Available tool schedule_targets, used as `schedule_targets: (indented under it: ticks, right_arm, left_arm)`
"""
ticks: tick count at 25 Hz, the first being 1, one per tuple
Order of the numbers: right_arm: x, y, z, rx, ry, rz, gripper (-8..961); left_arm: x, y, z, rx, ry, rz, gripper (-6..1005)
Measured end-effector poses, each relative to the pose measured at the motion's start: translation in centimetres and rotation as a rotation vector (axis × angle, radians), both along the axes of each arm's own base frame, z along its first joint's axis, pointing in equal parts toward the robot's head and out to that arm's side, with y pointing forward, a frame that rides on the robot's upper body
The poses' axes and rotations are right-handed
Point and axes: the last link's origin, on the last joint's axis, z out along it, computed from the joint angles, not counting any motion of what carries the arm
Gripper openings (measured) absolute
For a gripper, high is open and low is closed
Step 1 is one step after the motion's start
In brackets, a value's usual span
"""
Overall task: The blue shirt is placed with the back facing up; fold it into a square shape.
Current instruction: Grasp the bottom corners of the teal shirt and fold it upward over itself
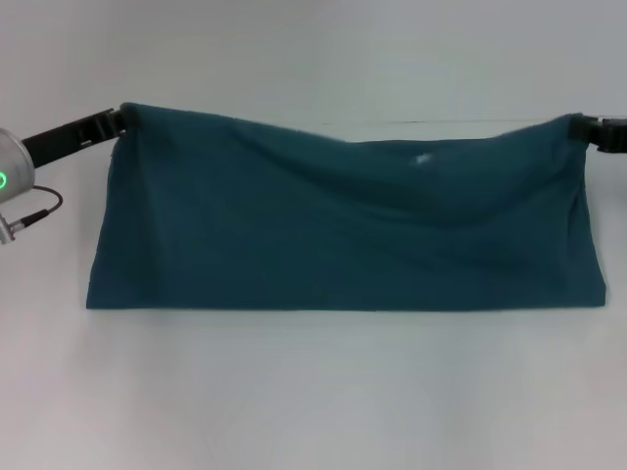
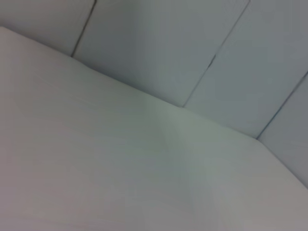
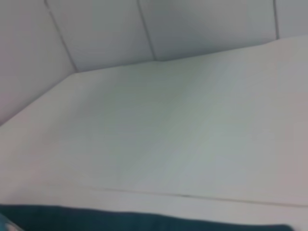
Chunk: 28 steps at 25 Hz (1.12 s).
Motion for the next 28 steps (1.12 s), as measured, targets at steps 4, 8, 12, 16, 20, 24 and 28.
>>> schedule_targets:
  ticks: [4,8,12,16,20,24,28]
  right_arm:
    - [0.1,1.1,0.5,0.034,-0.021,-0.022,41]
    - [0.2,1.9,0.5,0.054,-0.036,-0.039,41]
    - [0.2,2.6,0.1,0.072,-0.057,-0.056,42]
    - [0.0,3.1,-0.6,0.074,-0.079,-0.059,42]
    - [-0.1,3.4,-1.0,0.075,-0.103,-0.060,42]
    - [0.0,3.5,-1.2,0.076,-0.108,-0.065,42]
    - [0.1,3.5,-1.4,0.080,-0.114,-0.071,41]
  left_arm:
    - [-0.3,0.4,0.5,0.044,-0.002,0.032,21]
    - [-0.6,0.7,0.8,0.070,0.008,0.059,22]
    - [-1.0,1.0,0.8,0.101,0.010,0.093,23]
    - [-1.0,1.2,0.5,0.103,0.024,0.104,22]
    - [-0.9,1.4,0.4,0.110,0.029,0.112,22]
    - [-0.9,1.5,0.4,0.112,0.031,0.115,21]
    - [-0.8,1.4,0.1,0.115,0.021,0.119,22]
